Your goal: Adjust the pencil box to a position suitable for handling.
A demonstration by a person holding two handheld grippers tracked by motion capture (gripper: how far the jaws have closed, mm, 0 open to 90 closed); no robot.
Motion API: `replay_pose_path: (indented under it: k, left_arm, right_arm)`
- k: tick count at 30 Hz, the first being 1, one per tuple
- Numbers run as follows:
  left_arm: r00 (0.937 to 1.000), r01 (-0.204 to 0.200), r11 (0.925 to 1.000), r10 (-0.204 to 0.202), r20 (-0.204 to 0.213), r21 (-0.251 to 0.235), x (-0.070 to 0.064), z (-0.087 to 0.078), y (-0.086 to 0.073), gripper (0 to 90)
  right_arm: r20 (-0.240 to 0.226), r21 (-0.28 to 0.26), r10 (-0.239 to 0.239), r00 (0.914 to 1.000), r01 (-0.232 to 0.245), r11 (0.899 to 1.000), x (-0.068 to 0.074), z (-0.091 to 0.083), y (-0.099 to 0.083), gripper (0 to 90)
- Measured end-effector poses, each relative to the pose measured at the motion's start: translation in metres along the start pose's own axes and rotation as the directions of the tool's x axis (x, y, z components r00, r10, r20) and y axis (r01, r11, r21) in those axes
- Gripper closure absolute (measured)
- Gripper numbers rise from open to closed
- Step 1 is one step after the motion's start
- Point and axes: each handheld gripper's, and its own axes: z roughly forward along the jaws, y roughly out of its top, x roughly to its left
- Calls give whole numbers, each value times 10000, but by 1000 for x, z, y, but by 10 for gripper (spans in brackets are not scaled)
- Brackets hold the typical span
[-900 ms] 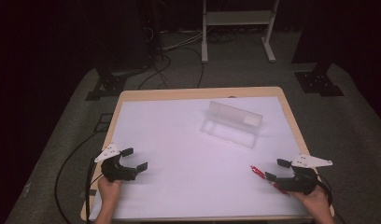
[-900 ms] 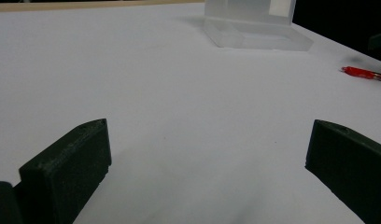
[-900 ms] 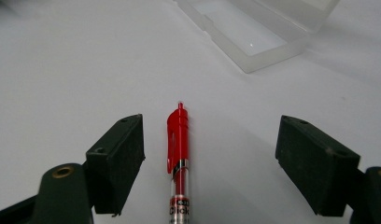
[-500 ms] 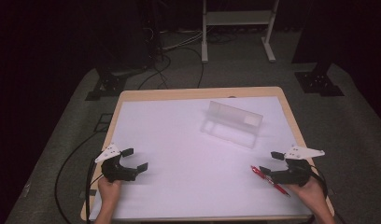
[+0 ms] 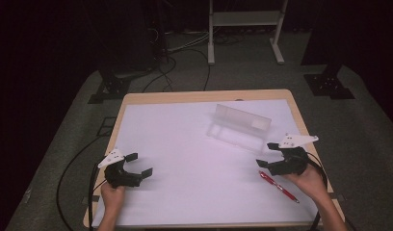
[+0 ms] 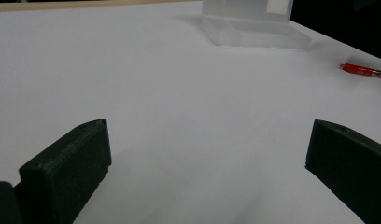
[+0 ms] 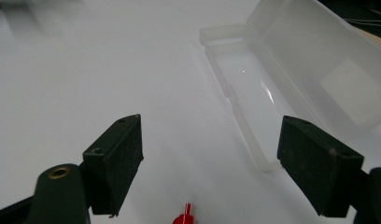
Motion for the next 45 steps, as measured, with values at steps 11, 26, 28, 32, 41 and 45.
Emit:
replay_pose_path:
  k: [11,26,28,32,41,45]
  left_arm:
    - [10000,-11,10000,11,-5,9,0,0,0,0]
    - [10000,-27,10000,27,-7,18,-1,0,0,0]
    - [10000,-37,10000,37,-10,34,-1,0,0,0]
    - [10000,-72,10000,72,-8,35,-1,0,0,0]
    - [10000,-76,10000,76,10,35,-1,0,0,0]
    - [10000,-65,10000,65,13,33,0,0,0,0]
  right_arm:
    - [-337,316,-613,9976,623,9976,0,22,31,216]
    - [-613,609,-857,9944,894,9941,-5,46,49,221]
    - [-634,692,-891,9940,934,9932,-5,49,51,221]
    - [-709,719,-1029,9922,1079,9916,-4,55,55,228]
    - [-890,895,-1031,9907,1110,9898,-7,70,61,229]
    - [-879,990,-1034,9908,1120,9888,-10,79,62,235]
